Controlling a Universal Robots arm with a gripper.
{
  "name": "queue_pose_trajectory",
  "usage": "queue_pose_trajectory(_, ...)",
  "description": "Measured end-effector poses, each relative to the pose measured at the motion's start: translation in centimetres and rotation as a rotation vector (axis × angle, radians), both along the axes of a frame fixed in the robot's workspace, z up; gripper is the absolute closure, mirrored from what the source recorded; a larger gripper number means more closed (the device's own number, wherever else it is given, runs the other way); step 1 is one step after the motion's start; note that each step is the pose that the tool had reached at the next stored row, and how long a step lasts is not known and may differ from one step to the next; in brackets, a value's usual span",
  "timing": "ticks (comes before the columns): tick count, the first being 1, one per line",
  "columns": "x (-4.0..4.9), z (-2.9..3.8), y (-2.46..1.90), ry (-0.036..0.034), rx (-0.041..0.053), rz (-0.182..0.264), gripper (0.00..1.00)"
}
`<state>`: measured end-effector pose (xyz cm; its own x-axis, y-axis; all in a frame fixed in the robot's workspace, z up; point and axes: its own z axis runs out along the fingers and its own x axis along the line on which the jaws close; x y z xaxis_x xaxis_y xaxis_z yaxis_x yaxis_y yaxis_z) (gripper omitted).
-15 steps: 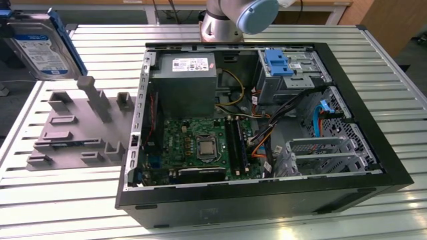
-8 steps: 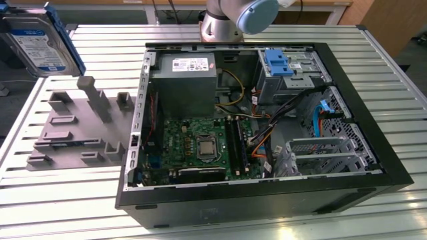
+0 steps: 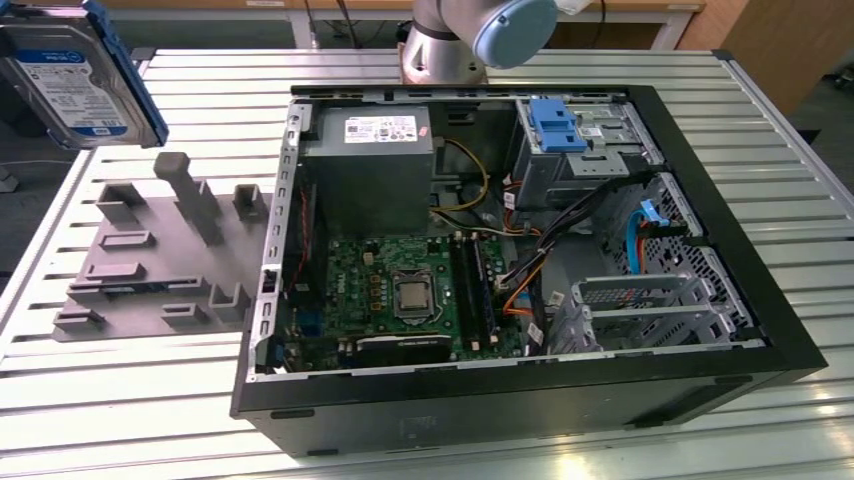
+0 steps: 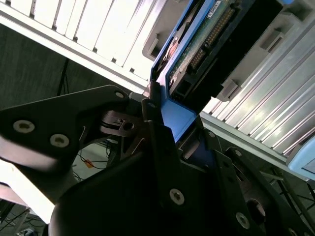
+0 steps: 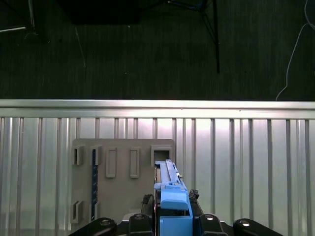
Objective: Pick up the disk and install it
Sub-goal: 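Pick up the disk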
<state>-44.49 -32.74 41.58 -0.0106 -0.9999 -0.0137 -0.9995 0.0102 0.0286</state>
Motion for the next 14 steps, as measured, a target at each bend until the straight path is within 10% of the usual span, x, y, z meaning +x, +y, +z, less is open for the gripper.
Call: queue_pose_trajectory(14, 0.0, 0.96, 0.0, 0.0002, -0.0001, 0.0, 0.63)
